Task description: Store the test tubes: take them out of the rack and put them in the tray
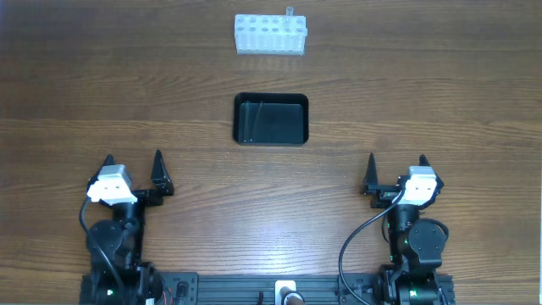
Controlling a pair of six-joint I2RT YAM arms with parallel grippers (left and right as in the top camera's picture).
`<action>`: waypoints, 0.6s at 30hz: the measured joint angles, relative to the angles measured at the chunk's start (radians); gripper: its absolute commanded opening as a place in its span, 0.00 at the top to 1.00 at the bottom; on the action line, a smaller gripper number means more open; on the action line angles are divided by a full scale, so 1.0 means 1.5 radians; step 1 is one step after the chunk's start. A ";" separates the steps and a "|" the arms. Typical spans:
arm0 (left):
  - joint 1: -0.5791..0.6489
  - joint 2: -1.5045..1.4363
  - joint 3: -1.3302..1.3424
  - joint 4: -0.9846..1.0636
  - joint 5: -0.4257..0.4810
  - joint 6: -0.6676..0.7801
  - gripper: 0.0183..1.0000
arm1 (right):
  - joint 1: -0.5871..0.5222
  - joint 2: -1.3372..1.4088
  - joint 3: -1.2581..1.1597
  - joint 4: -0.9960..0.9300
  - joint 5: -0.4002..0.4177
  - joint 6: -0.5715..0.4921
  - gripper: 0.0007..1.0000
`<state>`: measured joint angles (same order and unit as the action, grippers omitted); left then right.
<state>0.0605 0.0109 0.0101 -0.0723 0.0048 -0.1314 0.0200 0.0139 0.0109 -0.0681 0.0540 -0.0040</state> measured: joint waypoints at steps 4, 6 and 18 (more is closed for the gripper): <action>0.000 0.000 0.000 0.000 0.000 0.011 0.00 | 0.000 0.000 0.000 0.000 0.000 0.000 0.01; 0.000 0.000 0.000 0.000 0.000 0.013 0.00 | 0.000 0.000 0.000 0.000 0.000 0.000 0.01; 0.000 0.000 0.000 0.000 0.000 0.018 0.00 | 0.000 0.000 0.000 0.000 0.000 0.000 0.01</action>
<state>0.0605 0.0109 0.0101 -0.0723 0.0051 -0.1040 0.0196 0.0139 0.0109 -0.0681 0.0540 -0.0036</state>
